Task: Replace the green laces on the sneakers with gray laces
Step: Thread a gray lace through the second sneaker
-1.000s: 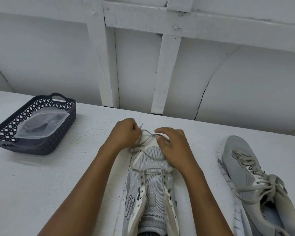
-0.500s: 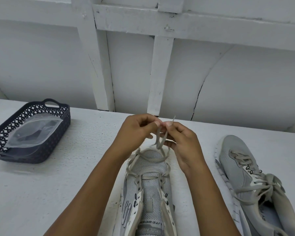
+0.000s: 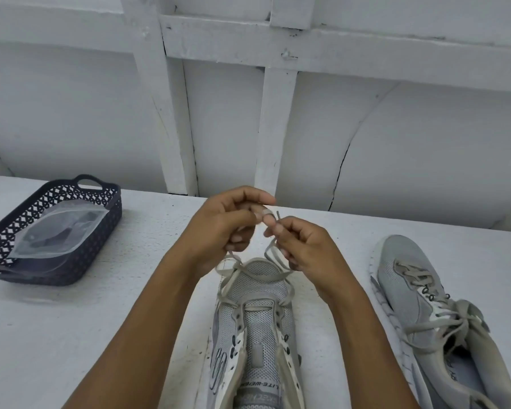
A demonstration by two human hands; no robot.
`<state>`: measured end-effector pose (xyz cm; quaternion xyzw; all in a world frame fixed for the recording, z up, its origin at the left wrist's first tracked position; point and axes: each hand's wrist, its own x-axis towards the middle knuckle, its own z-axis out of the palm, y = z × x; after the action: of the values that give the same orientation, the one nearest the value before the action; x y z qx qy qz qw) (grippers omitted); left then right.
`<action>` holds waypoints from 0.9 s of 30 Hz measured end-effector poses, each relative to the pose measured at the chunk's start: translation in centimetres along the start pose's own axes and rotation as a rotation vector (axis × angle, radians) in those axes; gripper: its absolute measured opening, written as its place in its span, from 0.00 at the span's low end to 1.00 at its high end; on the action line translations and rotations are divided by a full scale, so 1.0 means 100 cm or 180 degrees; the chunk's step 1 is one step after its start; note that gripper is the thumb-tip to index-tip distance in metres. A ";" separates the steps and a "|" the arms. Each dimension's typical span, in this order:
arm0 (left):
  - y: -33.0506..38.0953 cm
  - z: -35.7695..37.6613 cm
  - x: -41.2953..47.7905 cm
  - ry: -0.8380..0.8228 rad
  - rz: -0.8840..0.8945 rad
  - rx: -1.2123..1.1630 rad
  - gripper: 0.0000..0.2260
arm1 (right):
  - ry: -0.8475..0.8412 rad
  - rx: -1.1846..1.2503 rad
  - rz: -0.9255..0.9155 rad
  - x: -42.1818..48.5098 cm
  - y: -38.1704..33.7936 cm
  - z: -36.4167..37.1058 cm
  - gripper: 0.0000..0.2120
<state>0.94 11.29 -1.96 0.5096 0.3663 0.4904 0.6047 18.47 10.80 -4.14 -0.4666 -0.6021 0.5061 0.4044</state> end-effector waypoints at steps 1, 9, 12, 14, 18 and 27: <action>0.003 -0.003 0.000 0.0103 -0.0007 -0.0052 0.09 | 0.0057 -0.0076 0.0012 0.000 0.001 -0.002 0.11; 0.012 -0.046 -0.009 0.0258 -0.0220 0.0547 0.08 | 0.1102 0.0168 0.0220 0.006 0.010 -0.021 0.13; 0.015 -0.053 -0.011 0.0303 -0.0264 0.0359 0.07 | 0.1298 0.0215 0.0338 0.008 0.014 -0.025 0.13; 0.014 -0.051 -0.011 0.0376 -0.0135 0.0014 0.07 | 0.1213 0.0116 0.0356 0.007 0.016 -0.025 0.12; 0.011 -0.041 -0.009 0.0065 0.0155 -0.0411 0.10 | 0.1152 -0.0005 0.0198 0.008 0.014 -0.016 0.10; 0.011 -0.014 -0.012 -0.0267 0.0389 0.0041 0.17 | 0.1544 -0.0017 -0.0335 0.007 0.003 -0.005 0.10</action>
<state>-0.96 10.51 -1.26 0.5549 0.3120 0.5022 0.5852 18.87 11.62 -4.37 -0.5435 -0.5123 0.3559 0.5617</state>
